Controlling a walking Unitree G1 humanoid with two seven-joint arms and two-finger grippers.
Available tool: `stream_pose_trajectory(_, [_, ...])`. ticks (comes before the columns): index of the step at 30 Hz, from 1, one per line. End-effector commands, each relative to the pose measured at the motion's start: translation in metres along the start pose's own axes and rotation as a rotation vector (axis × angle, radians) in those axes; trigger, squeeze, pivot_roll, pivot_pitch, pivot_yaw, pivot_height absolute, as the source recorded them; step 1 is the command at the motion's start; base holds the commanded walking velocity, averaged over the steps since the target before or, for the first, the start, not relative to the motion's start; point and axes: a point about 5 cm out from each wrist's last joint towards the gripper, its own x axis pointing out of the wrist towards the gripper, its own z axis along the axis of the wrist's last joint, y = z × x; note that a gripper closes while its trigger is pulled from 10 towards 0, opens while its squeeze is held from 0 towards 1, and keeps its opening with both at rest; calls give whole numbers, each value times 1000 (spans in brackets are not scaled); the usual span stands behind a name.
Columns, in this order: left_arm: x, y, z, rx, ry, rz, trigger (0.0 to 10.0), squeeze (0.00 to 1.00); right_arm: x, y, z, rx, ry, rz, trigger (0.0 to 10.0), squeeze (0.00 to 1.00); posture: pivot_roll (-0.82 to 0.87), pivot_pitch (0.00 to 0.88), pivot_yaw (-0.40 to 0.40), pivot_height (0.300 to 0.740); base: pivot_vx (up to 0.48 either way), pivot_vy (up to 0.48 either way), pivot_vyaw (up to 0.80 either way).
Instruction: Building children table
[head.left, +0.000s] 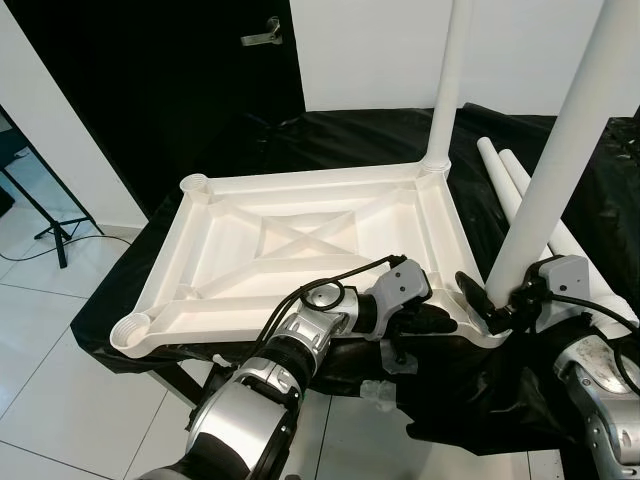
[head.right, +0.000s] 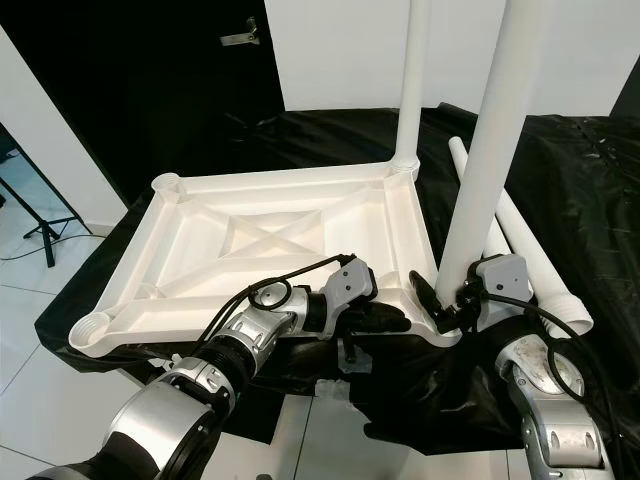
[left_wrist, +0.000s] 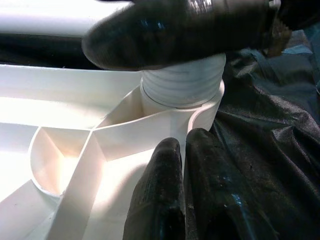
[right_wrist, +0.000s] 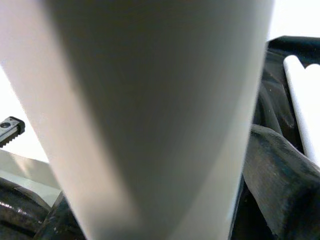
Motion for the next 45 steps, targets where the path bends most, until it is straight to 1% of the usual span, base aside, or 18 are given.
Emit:
stream_pose_trajectory(1, [-1,-11,-39,-123,135,83,10000,0,0,7,-10,32,34,32,7059,0,41,0,77,740,0,0,0])
stream_pose_trajectory(2, [-1,-11,-39,-123,135,83,10000,0,0,7,-10,32,34,32,7059,0,41,0,77,740,0,0,0])
stream_pose_trajectory(3, [-2,-10,-39,-119,139,82,10000,0,-4,10,-10,39,24,65,0,0,36,0,81,740,0,0,0])
stream_pose_trajectory(14, [0,-11,-37,-109,142,71,10000,0,-14,20,-16,89,45,24,0,0,22,0,89,740,0,0,0])
stream_pose_trajectory(17, [1,-11,-36,-106,141,68,10000,0,-29,30,-22,113,52,-171,0,0,28,0,85,740,0,0,0])
stream_pose_trajectory(19, [1,-10,-35,-107,139,70,10000,0,-35,32,-24,112,57,-238,0,0,28,0,85,740,0,0,0])
stream_pose_trajectory(20, [1,-10,-35,-106,139,72,10000,0,-40,30,-25,101,49,-319,0,0,33,0,82,740,0,0,0])
stream_pose_trajectory(21, [1,-10,-35,-106,139,72,10000,0,-40,30,-25,101,49,-319,0,0,33,0,82,740,0,0,0])
stream_pose_trajectory(22, [0,-9,-35,-105,140,74,10000,0,-46,27,-24,90,33,-443,0,0,39,0,82,740,0,0,0])
stream_pose_trajectory(23, [0,-9,-35,-105,140,74,10000,0,-46,27,-24,90,33,-443,0,0,39,0,82,740,0,0,0])
stream_pose_trajectory(26, [-1,-10,-37,-107,140,75,10000,0,-53,22,-20,69,18,-596,0,0,50,0,79,740,0,0,0])
stream_pose_trajectory(31, [-3,-11,-40,-115,143,76,10000,0,-52,24,-20,90,17,-605,0,0,43,0,84,740,0,0,0])
stream_pose_trajectory(32, [-2,-12,-41,-116,145,71,10000,0,-45,32,-20,100,13,-527,10000,90,39,0,86,740,0,0,0])
stream_pose_trajectory(35, [-2,-12,-41,-117,145,70,10000,0,-44,33,-19,98,4,-505,10000,90,39,0,86,740,0,0,0])
stream_pose_trajectory(36, [-2,-12,-40,-116,145,71,10000,0,-43,35,-17,95,-10,-474,10000,1000,35,0,84,740,0,0,0])
stream_pose_trajectory(41, [-1,-11,-38,-113,143,75,10000,0,-41,39,-15,59,-23,-416,10000,1000,31,0,83,740,0,0,0])
stream_pose_trajectory(42, [0,-10,-37,-113,142,77,10000,0,-39,39,-13,46,-38,-378,10000,0,25,0,83,740,0,0,0])
stream_pose_trajectory(45, [1,-11,-37,-114,141,77,10000,0,-34,39,-11,39,-58,-319,10000,0,17,0,84,740,0,0,0])
